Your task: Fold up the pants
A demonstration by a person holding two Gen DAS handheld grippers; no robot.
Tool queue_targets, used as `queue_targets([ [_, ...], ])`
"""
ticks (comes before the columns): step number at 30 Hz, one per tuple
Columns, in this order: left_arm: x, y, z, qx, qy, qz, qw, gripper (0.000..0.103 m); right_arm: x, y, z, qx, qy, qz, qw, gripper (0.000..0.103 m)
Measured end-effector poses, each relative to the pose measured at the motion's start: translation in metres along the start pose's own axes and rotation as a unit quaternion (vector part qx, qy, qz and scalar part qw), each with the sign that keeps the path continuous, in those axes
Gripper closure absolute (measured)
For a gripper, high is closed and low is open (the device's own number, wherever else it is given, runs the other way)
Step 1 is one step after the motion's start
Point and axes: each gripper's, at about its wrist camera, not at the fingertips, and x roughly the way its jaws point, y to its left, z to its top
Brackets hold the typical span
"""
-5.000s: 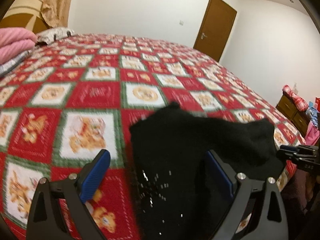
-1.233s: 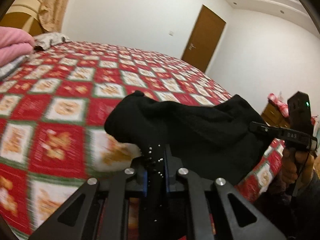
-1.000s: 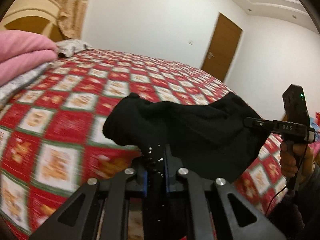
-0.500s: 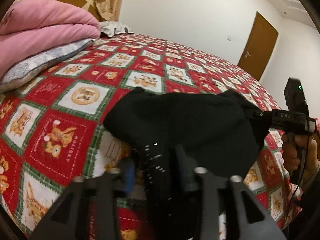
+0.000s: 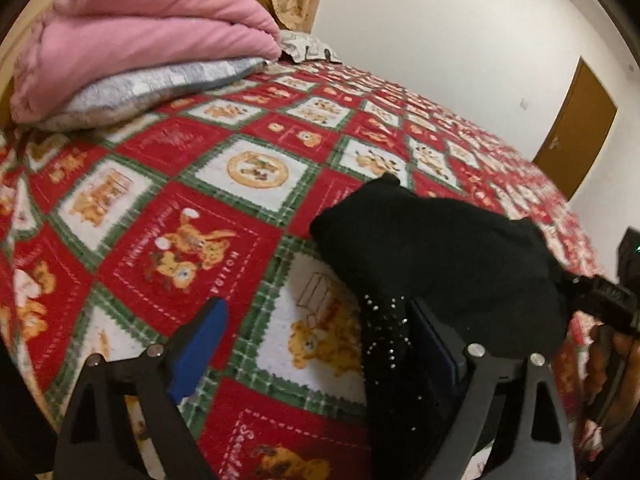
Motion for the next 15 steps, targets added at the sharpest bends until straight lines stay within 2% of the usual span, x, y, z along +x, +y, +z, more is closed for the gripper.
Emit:
queue_targets([
  [4,-0.015,-0.001,-0.004,0.016,-0.007,0.013,0.9998,0.009,-0.031,0.002,-0.004,-0.006,-0.044,-0.040,0.998,0.033],
  [8,-0.034,0.004,-0.012,0.003,-0.009,0.005,0.9999,0.009,-0.053,-0.003,-0.010,0.017,-0.051,-0.055,0.997,0.033],
  [15,-0.084,-0.010,-0.025,0.040,-0.038,-0.007,0.9985,0.009,-0.103,0.025,-0.046,0.023,-0.084,-0.048,0.995,0.033],
])
